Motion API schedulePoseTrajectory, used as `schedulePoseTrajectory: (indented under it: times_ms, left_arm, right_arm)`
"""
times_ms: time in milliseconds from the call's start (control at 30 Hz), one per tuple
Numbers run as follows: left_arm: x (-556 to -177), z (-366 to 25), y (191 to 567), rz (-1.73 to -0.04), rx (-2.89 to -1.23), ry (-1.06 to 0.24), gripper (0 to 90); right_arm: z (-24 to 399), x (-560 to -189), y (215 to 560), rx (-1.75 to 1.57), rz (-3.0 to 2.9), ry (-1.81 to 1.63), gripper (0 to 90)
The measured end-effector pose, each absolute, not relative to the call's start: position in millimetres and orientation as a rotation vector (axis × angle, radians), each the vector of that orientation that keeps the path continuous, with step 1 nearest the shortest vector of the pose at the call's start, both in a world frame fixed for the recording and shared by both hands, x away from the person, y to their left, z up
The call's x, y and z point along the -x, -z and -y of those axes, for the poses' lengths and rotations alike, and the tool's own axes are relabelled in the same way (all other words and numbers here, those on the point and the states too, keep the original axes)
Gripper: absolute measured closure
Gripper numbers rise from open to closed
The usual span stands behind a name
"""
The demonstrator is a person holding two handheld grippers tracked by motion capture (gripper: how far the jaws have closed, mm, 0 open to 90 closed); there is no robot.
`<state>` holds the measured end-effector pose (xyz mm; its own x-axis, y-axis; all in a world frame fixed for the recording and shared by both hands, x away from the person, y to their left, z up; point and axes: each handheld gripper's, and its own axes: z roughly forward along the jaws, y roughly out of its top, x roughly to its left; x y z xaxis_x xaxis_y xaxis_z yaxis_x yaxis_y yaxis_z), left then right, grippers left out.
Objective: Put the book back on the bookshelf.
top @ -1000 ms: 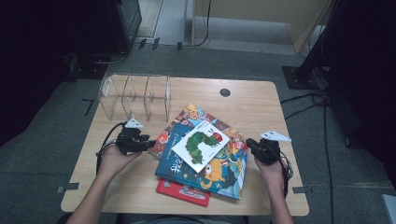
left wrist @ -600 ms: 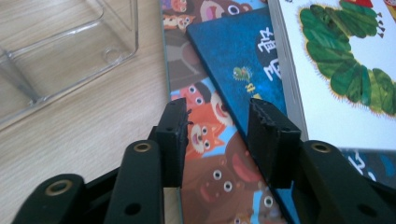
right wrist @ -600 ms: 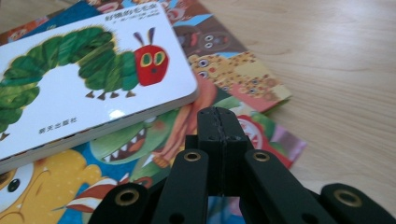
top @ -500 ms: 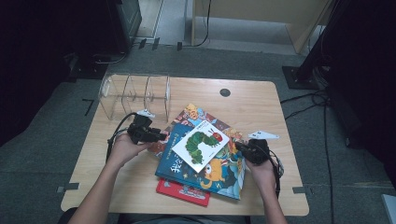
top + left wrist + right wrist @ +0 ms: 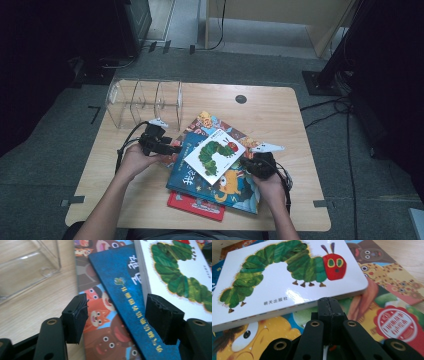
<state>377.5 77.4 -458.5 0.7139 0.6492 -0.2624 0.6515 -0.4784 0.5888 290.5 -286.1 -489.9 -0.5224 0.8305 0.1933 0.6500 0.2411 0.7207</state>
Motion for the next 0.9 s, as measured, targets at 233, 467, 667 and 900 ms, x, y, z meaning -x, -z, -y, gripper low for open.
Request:
schedulePoseTrajectory:
  times_ms: [233, 467, 667, 900]
  left_arm:
    - [-374, -73, 461, -0.984, -2.232, 0.034, 31.6]
    - [-371, -69, 462, -0.994, -2.239, 0.044, 30.9]
    - [-372, -67, 464, -0.994, -2.245, 0.052, 30.7]
    - [-377, -60, 462, -0.995, -2.271, 0.063, 30.0]
  right_arm:
    - [279, -294, 490, -1.379, -2.304, -1.162, 90.0]
    - [269, -298, 490, -1.351, -2.327, -1.183, 90.0]
    - [259, -303, 490, -1.315, -2.346, -1.187, 90.0]
    - [251, -311, 489, -1.298, -2.379, -1.185, 90.0]
